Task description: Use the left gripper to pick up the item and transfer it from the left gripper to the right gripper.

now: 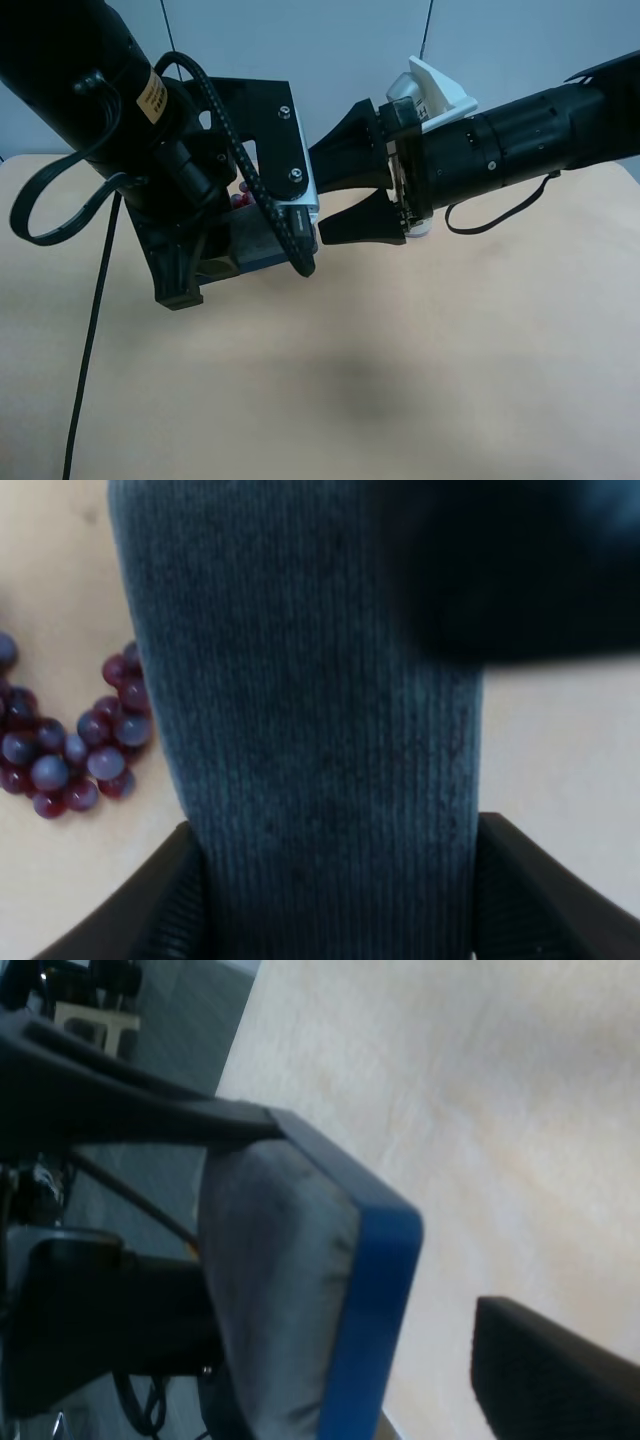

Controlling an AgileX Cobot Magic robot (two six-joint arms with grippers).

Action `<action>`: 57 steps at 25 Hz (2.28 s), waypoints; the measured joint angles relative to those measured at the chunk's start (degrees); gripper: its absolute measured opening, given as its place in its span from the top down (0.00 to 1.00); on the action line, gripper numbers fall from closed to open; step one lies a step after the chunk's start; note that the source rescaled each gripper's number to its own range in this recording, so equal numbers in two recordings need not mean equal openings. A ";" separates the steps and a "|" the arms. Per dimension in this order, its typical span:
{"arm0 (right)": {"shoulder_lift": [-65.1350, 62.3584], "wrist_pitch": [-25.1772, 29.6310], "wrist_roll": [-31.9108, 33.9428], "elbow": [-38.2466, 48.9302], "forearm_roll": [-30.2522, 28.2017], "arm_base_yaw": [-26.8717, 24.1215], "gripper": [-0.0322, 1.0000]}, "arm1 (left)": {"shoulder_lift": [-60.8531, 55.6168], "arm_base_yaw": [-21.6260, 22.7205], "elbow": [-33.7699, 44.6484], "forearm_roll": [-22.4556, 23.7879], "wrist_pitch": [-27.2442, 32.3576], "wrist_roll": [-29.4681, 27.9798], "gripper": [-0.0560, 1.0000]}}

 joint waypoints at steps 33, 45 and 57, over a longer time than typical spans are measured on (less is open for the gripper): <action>3.26 -2.45 -2.78 0.00 4.94 0.06 0.96 | 0.00 0.00 0.00 -2.68 -8.62 1.07 0.95; 3.42 -2.59 -2.94 0.00 4.72 0.06 0.96 | 0.00 0.00 0.00 -2.71 -9.43 1.07 0.04; 3.42 -2.59 -2.94 0.00 4.72 0.06 0.96 | 0.00 0.00 0.00 -2.87 -9.12 -0.06 0.01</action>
